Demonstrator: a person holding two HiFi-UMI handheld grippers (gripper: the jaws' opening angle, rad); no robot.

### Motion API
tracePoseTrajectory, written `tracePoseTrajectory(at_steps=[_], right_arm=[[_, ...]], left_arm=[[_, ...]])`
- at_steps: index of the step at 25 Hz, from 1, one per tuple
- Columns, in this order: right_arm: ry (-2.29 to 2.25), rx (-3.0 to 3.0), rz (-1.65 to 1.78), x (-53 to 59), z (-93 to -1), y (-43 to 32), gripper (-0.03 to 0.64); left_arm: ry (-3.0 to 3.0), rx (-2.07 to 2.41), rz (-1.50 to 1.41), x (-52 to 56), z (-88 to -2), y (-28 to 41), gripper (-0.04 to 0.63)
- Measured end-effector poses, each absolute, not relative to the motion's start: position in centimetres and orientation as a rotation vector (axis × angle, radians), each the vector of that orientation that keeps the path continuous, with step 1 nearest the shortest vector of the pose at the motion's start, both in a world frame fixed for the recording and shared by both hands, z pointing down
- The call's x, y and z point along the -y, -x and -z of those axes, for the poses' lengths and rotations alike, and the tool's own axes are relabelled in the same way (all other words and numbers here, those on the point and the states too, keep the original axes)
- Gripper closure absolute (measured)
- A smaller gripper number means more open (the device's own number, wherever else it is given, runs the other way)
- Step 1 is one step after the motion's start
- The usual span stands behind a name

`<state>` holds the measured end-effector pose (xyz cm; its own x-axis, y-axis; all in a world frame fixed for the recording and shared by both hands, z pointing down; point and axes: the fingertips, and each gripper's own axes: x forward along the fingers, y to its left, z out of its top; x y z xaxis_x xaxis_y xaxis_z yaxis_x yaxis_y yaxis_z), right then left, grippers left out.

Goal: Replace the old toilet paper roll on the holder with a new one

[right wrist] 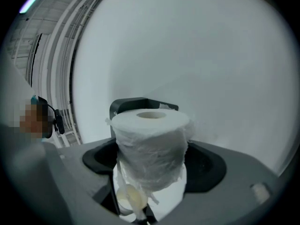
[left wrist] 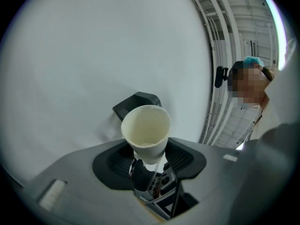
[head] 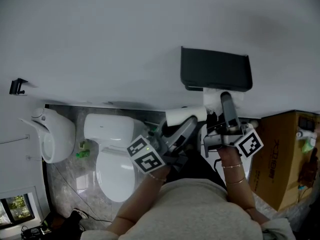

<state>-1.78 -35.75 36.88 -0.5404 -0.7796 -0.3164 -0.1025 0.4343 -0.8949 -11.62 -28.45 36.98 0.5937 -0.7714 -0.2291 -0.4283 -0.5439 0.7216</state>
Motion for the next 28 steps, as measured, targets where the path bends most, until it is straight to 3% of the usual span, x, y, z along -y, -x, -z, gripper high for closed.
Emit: tracePoseTrajectory(at_steps=[28], right_arm=[[0.702, -2.036, 1.25, 35.8, -38.3, 5.0, 0.202]], left_arm=[[-2.247, 0.977, 0.739, 27.9, -36.5, 11.7, 0.383]])
